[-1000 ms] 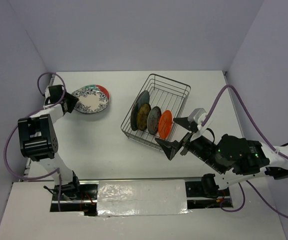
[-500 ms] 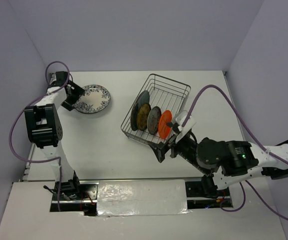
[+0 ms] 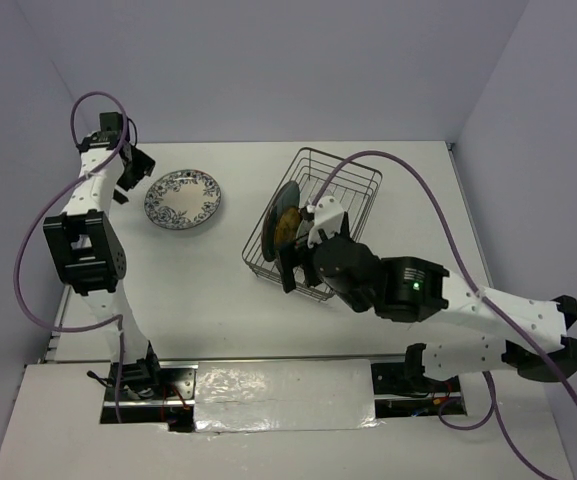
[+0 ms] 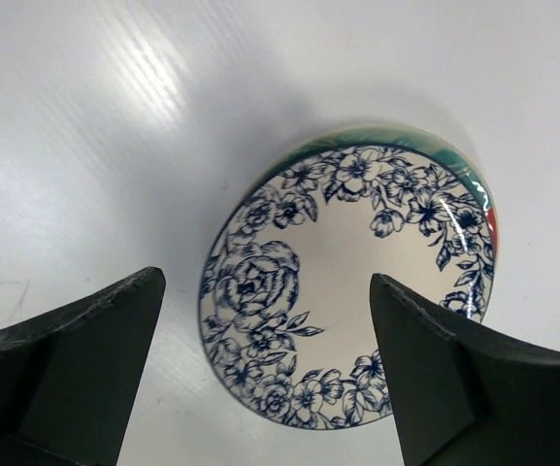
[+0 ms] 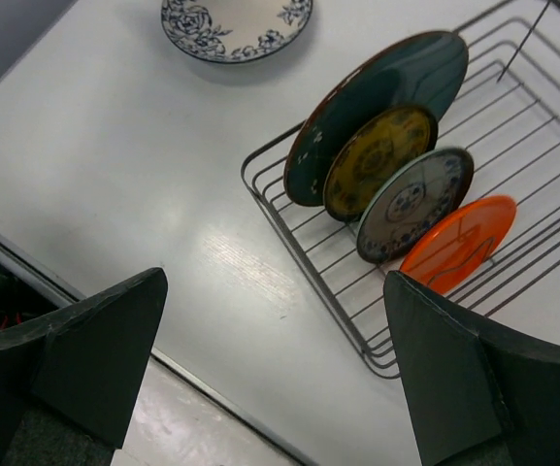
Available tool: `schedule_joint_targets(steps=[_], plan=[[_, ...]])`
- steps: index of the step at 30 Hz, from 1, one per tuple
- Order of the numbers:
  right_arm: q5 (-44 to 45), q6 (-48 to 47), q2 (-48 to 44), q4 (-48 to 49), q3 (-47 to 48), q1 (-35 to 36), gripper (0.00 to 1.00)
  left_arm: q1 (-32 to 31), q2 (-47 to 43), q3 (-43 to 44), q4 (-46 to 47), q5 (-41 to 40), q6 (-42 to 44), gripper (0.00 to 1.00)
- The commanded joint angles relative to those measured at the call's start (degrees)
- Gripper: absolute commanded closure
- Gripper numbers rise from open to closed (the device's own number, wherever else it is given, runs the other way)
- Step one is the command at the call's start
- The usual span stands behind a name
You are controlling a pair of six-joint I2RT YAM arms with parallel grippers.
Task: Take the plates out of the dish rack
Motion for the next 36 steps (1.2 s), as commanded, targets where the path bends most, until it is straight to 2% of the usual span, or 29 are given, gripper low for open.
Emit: schedule_joint_targets(steps=[1,3,4,5,6,7,8,10,11,15,17,19,21,25,27,28,31,36], plan=[[-1.5,8.2,3.6,4.2,2.9,-4.4,0.0,-0.2,-4.9,2.0,-8.9,-6.7,1.6,0.0],[-0.8,10.7,6.5,5.4,6.6,-5.8,0.0,-0.2,-13.8,-0.9,-8.3,-7.5,4.0,0.0],[-0.7,11.7,8.2,6.0,7.9,-7.1,0.0,-0.2,-17.1,-2.5,-5.2,-4.7,6.3,0.0],[1.0,12.8,12.1,6.2,9.5,-8.1,0.0,-0.3,-20.9,-4.6,-3.0,-2.1,12.3,0.01],[2.1,15.1,14.6,3.7,13.7,-9.4,0.0,-1.0,-28.0,-9.0,-1.6,0.8,15.1,0.0],[3.1,18.5,17.2,2.7,15.7,-10.8,0.0,-1.8,-31.5,-11.2,-0.6,4.0,17.7,0.0],[3.8,20.0,22.7,-0.1,20.2,-13.2,0.0,-3.1,-39.2,-17.1,0.0,4.1,21.4,0.01],[4.8,25.0,28.8,-4.3,25.6,-15.3,0.0,-8.1,-47.1,-24.3,3.0,2.2,25.1,0.0],[4.4,26.0,34.5,-6.4,28.5,-16.9,0.0,-9.2,-54.8,-31.6,4.1,0.1,25.7,0.01],[6.2,31.1,46.8,-18.6,45.6,-19.1,0.02,-9.4,-70.5,-47.9,8.8,-3.5,27.4,0.01],[6.1,31.1,49.3,-19.2,47.7,-19.9,0.05,-9.9,-75.6,-54.2,10.5,-4.3,27.0,0.0],[5.4,31.8,50.9,-18.5,47.1,-21.6,0.12,-12.3,-77.1,-52.5,9.4,-4.2,26.8,0.01],[6.5,34.9,51.3,-20.5,45.5,-22.3,0.13,-13.2,-78.1,-53.1,9.7,-5.9,26.4,0.0],[4.5,34.3,49.3,-13.8,38.2,-22.3,0.19,-13.4,-76.5,-53.6,9.8,-3.6,26.8,0.01],[4.3,33.3,48.2,-12.4,37.6,-21.8,0.19,-13.5,-75.7,-53.2,9.3,-3.7,26.7,0.0],[3.8,31.4,47.5,-7.5,36.1,-21.4,0.17,-13.6,-75.5,-53.3,9.4,-3.4,26.8,0.01],[1.2,24.7,45.8,-2.1,37.0,-20.9,0.14,-14.4,-75.6,-53.6,9.8,-2.7,26.9,0.0],[1.1,17.7,45.7,-1.6,43.4,-20.9,0.12,-15.4,-75.5,-53.6,9.5,-3.6,26.7,0.0]])
